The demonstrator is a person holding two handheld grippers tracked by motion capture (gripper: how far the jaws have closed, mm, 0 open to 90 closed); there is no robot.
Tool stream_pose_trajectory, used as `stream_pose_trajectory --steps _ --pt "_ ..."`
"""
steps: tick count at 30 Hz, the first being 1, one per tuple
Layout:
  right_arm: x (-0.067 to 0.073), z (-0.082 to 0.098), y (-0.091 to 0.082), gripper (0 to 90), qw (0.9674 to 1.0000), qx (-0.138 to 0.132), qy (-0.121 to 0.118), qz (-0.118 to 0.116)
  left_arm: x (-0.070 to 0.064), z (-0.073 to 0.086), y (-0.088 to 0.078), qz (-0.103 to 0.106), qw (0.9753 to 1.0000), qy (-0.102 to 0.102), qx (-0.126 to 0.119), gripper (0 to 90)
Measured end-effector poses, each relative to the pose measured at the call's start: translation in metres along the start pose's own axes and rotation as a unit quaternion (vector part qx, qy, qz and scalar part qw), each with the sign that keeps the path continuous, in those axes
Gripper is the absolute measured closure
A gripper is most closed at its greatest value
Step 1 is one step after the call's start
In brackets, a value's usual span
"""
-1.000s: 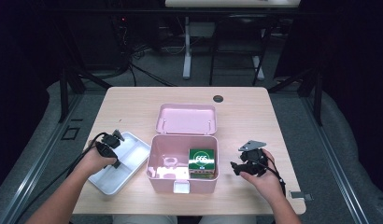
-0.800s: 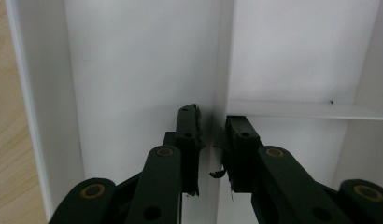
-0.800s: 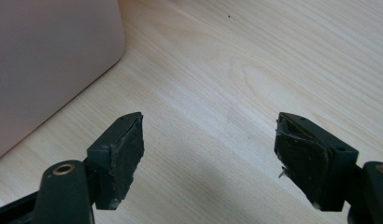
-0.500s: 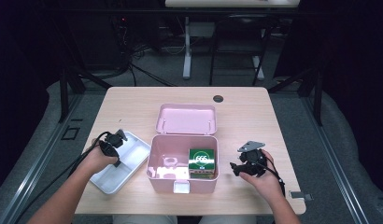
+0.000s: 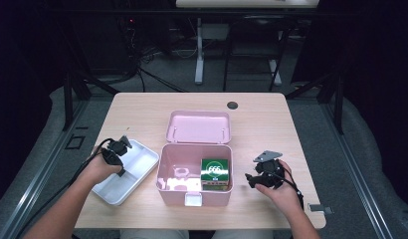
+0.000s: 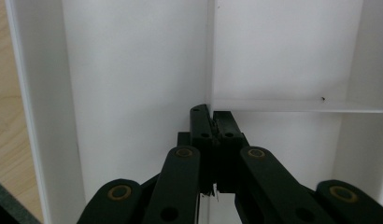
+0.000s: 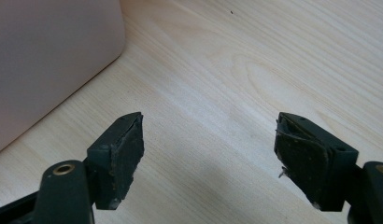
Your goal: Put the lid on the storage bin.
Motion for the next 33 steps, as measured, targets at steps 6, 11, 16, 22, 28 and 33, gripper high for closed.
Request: stream_pose_trajectory --steps 6,11,16,22,28,33 --pt "0.0 0.001 0.001 23.6 1.0 0.002 0.0 0.001 -0.001 0.001 -0.02 0.0 0.9999 0.007 -0.014 89.0" --pt "-0.001 0.001 0.001 23.6 1.0 0.0 0.004 0.001 -0.005 0.0 -0.038 -0.001 0.9994 0.02 -0.027 89.1" --pt "-0.002 0.002 0.001 23.6 1.0 0.002 0.003 0.002 -0.008 0.0 -0.051 0.0 0.999 0.026 -0.035 89.0" --pt "-0.002 0.003 0.002 23.6 1.0 0.003 0.003 0.0 -0.009 -0.001 -0.066 -0.002 0.9985 0.031 -0.045 89.1" --pt "-0.002 0.003 0.002 23.6 1.0 0.002 0.004 0.001 -0.012 -0.001 -0.084 -0.007 0.998 0.04 -0.049 89.0" --pt "-0.002 0.003 0.002 23.6 1.0 0.003 0.004 0.001 -0.016 -0.002 -0.099 -0.009 0.9975 0.048 -0.051 89.1"
Point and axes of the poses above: each handheld gripper's, and its own axes: y roughly forward along the jaws, z roughly out of its underside, x roughly to its left, the point moved 10 cm from there along y, roughly forward along the jaws, and after that the axes turned 1 degree about -y, right-handed, at the moved point
